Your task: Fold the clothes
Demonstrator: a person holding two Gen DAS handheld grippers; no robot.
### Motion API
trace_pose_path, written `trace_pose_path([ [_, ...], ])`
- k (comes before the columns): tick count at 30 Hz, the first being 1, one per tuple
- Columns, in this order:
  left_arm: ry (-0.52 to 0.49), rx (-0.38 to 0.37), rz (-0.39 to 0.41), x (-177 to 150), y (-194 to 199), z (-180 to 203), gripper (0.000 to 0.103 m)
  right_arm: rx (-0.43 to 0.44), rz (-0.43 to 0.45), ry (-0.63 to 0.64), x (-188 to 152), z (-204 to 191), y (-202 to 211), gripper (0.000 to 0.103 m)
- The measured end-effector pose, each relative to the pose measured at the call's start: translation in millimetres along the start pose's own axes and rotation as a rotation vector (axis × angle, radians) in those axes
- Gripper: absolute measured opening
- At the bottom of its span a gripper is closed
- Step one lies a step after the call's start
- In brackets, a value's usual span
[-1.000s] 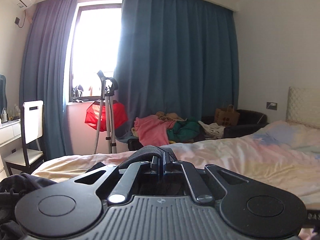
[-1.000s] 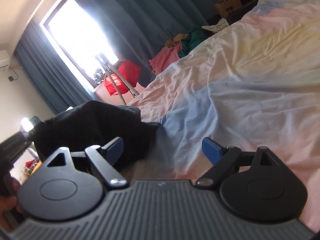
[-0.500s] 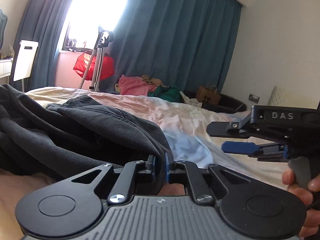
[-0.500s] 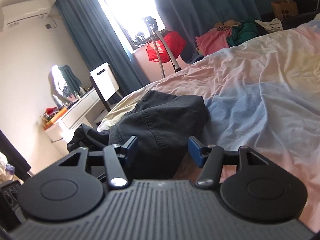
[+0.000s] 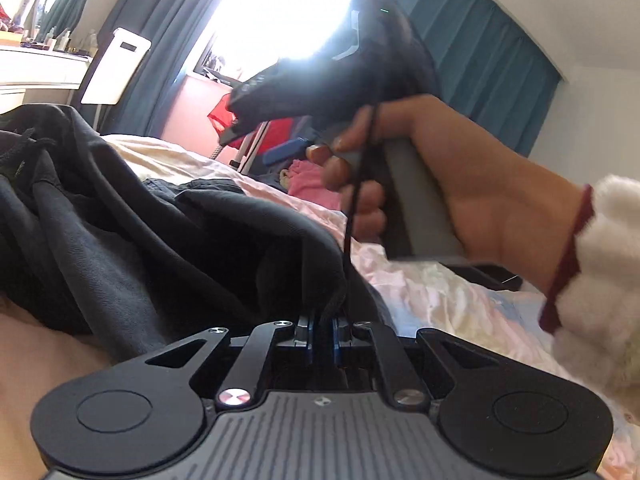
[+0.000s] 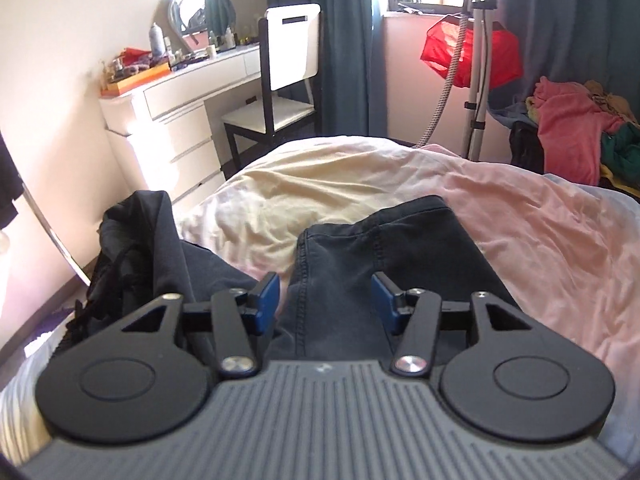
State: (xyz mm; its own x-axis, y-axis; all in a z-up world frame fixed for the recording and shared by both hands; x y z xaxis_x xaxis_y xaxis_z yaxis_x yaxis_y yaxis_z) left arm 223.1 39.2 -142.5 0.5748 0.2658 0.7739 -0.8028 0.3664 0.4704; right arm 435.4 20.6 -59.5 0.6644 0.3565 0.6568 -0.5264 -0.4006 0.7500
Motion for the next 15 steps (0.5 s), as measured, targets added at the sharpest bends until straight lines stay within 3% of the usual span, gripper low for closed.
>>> trace_pose_path([
  [5,0.050,0.042,-0.038,-2,-24,-27,0.005,-0.088,-0.153,0.192,16,-40,-104,0.054],
  [11,0.081,0.052,-0.045,-4,-36,-46,0.005,-0.198,-0.259,0.216,4,-29,-164,0.052],
  [13,0.057,0.058,-0.043,-6,-38,-47,0.005,-0.187,-0.291,0.246,-5,-29,-176,0.025],
  [15,0.036,0.064,-0.040,-7,-40,-47,0.005,-0.217,-0.265,0.242,-4,-28,-170,0.017],
])
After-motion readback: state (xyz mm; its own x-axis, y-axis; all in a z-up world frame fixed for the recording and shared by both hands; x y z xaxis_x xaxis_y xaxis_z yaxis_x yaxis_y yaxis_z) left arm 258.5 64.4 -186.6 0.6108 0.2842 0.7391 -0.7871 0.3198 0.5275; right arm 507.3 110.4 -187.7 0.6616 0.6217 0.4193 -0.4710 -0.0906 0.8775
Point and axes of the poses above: each gripper's, at about its wrist camera, not at the fingertips, and y roughly against the way its jaws point, z to its right, x to its top, the point moved 9 cm from there along -y, roughly the way its jaws point, and after that the axes turned 9 degrees about -z, right-handed, at the moved point
